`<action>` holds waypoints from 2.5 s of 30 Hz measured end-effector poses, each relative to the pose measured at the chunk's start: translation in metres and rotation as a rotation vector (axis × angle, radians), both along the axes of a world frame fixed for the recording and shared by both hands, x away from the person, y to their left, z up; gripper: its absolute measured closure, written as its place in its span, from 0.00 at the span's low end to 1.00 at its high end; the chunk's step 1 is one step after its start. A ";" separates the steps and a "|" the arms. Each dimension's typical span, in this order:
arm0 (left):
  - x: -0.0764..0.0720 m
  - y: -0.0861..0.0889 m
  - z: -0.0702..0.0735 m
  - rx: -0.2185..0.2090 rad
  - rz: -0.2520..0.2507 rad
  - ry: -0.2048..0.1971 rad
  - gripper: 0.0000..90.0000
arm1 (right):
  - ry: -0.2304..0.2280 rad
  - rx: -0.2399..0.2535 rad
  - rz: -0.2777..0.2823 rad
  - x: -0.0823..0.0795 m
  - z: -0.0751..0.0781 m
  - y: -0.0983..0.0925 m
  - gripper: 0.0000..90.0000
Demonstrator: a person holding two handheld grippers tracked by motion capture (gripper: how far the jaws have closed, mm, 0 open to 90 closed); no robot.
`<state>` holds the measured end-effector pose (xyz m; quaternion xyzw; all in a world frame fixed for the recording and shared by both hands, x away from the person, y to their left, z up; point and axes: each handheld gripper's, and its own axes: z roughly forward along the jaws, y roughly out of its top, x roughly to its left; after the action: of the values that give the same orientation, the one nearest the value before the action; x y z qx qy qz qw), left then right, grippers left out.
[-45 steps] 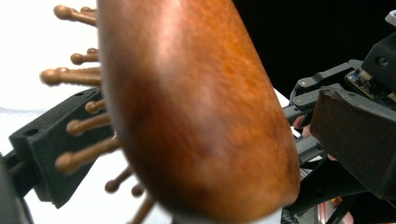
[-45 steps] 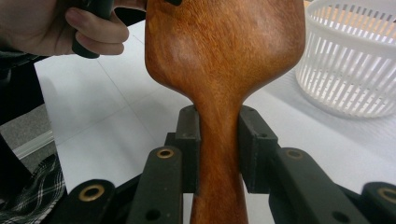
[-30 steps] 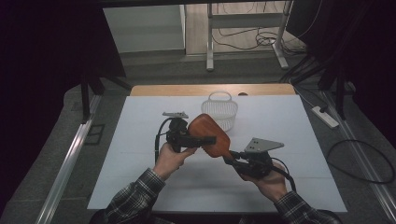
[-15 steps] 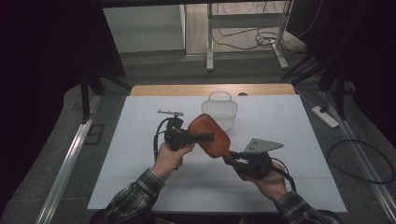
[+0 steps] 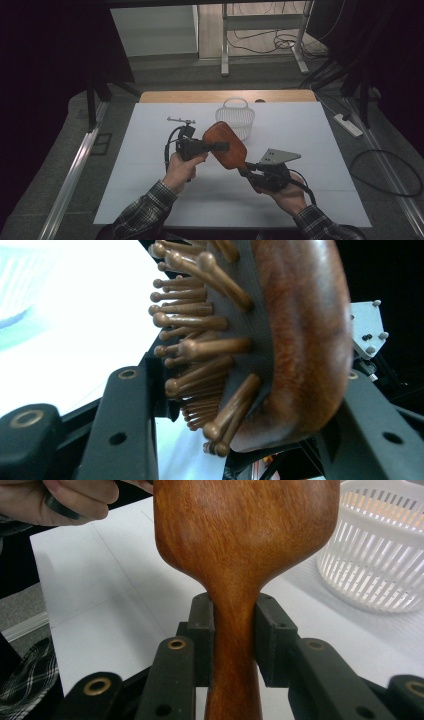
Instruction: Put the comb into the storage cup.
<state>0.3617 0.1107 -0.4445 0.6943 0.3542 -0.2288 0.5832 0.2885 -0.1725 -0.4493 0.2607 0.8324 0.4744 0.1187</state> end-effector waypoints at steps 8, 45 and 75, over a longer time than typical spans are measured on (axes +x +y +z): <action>0.000 0.001 0.007 0.028 0.007 -0.060 0.57 | 0.007 -0.015 0.009 0.002 0.001 -0.002 0.64; 0.010 0.016 0.026 0.133 0.091 -0.160 0.57 | 0.158 -0.036 -0.041 0.014 0.001 -0.034 0.06; 0.032 0.029 0.041 0.150 0.175 -0.171 0.57 | 0.182 -0.125 -0.121 0.003 -0.002 -0.073 0.00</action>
<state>0.3934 0.1393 -0.4033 0.7194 0.3787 -0.0899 0.5753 0.2920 -0.2453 -0.4510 0.3444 0.8506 0.3878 0.0870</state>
